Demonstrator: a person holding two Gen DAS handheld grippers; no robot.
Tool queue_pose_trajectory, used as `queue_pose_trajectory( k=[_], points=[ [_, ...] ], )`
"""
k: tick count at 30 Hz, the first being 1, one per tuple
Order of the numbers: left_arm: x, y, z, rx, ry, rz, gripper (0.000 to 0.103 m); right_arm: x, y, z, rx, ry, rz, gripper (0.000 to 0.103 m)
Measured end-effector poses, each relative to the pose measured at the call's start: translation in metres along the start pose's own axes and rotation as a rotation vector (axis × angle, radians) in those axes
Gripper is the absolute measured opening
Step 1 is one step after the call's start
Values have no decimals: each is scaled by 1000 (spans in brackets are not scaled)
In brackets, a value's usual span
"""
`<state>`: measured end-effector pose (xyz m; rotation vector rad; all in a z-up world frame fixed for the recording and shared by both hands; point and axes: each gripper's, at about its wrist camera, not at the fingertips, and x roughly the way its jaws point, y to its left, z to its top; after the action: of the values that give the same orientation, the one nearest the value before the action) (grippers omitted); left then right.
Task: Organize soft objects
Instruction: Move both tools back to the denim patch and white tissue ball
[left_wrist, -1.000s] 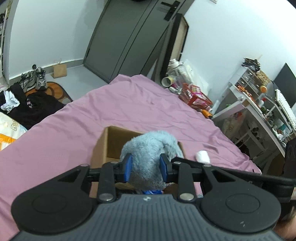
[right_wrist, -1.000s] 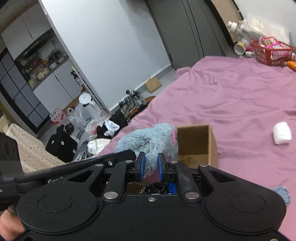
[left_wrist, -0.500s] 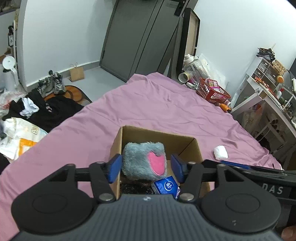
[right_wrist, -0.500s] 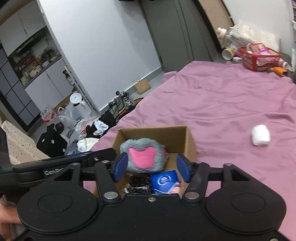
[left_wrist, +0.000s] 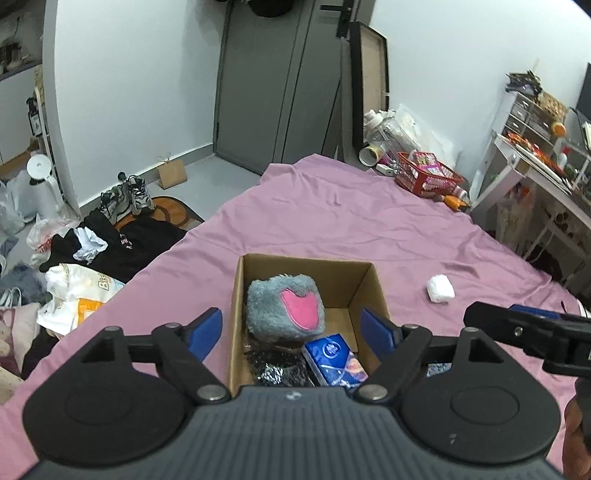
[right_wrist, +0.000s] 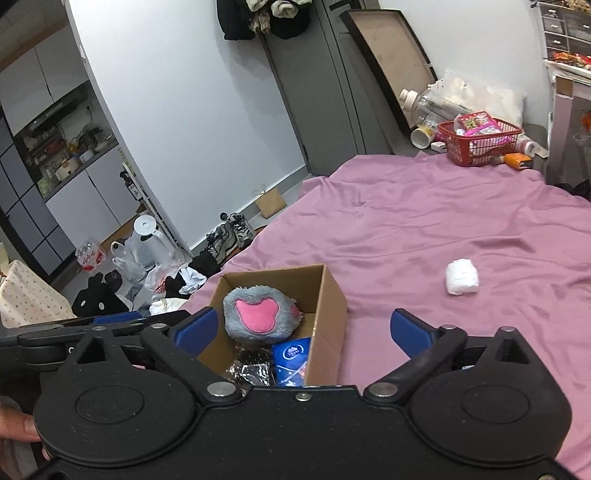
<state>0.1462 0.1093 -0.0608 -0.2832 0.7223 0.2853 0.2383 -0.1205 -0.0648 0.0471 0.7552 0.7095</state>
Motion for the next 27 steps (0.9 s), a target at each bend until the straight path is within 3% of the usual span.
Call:
queue_pose_trajectory(
  k=[15,27],
  points=[
    [-22,-41,-8,63,12,-51,85,-43,-39,-11,51,-23,-64,103],
    [-8,-83,-13,81,54,-168,85,-63,-87,-21,98,-49,-91,99]
  ],
)
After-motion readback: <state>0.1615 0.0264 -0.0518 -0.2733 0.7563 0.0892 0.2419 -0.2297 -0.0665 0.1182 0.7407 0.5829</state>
